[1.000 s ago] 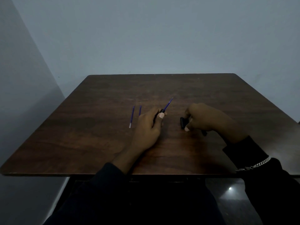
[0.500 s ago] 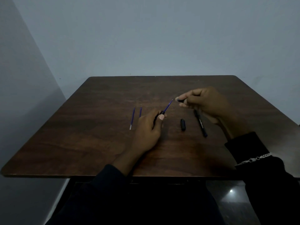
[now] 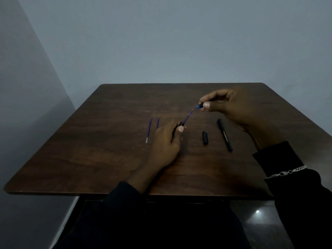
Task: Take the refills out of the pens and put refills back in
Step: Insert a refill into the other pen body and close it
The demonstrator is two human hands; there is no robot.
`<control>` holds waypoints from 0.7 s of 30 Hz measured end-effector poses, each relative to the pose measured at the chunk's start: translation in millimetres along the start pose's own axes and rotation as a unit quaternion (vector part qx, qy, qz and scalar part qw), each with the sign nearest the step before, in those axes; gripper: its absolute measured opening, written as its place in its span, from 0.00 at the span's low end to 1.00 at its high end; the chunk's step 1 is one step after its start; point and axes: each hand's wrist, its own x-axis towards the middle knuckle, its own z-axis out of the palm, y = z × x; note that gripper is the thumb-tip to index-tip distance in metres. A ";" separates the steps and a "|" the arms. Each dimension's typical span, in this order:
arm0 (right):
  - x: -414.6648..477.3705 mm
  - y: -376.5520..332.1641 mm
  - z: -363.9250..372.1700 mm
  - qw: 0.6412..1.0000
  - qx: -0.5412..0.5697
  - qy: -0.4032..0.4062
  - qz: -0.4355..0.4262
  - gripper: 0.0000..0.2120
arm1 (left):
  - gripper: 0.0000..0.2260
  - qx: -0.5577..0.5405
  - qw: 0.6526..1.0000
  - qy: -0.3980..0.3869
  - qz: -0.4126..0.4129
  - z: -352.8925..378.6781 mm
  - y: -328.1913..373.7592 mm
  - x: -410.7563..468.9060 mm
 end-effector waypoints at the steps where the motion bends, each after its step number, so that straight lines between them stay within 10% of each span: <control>1: 0.3 -2.2 0.6 1.000 -0.017 -0.005 0.000 0.11 | 0.11 -0.001 1.000 0.000 0.001 -0.3 0.7 0.0; 21: 3.8 -26.2 6.9 0.972 -0.217 -0.083 -0.020 0.10 | 0.09 -0.002 0.999 -0.033 0.006 -4.7 4.2 -3.7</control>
